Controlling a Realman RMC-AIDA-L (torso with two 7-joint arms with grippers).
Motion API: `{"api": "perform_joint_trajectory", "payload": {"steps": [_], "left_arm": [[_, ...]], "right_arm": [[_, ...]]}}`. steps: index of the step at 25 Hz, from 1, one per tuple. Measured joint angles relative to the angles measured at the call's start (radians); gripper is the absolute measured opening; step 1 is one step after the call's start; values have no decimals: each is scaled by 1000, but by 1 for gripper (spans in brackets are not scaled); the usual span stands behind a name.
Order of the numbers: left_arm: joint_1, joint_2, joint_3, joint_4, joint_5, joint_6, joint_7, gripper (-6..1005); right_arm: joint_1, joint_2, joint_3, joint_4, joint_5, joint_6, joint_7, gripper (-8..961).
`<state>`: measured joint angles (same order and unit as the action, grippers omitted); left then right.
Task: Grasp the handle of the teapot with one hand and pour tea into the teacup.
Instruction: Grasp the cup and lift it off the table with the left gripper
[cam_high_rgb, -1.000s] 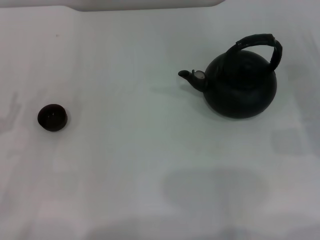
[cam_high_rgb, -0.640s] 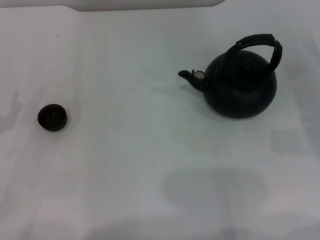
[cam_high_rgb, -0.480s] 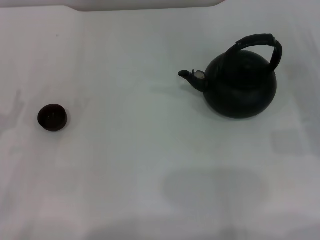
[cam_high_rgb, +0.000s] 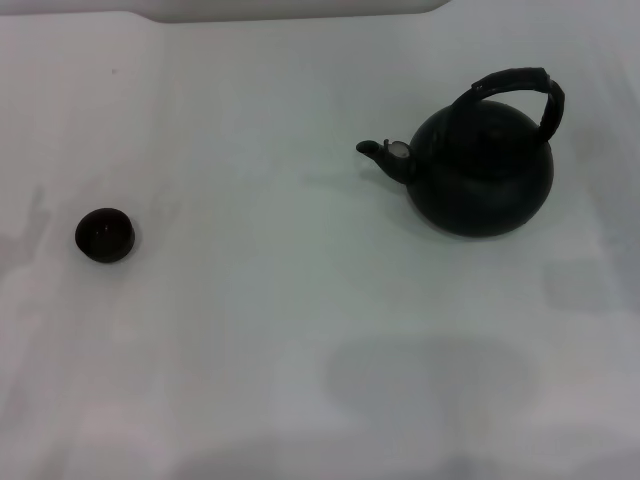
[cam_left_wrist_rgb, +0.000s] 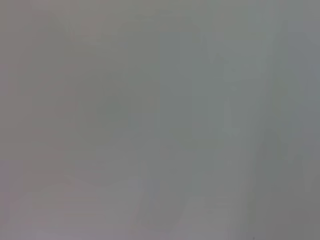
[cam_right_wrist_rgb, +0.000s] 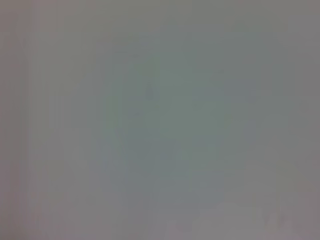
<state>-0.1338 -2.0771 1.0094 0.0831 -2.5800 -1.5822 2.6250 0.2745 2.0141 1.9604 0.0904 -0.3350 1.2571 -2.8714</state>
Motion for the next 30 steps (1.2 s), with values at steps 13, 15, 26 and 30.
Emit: {"api": "perform_joint_trajectory", "payload": {"steps": [13,15,26,30], "left_arm": [[170,6,0,179,38,47,-154,803],[215,5,0,284,81,103,-233,803],[399,-8,203,795,207,545,-532,804],[437,-3,371,927,205,750,-544,805]], "right_arm": [[25,2,-26,8,-2,-48,0,841],[30,3,-27,9,-2,-53,0,841],[28,3,-28,-3,1,-54,0,841],[26,3,-28,-13,4,-57,0,841]]}}
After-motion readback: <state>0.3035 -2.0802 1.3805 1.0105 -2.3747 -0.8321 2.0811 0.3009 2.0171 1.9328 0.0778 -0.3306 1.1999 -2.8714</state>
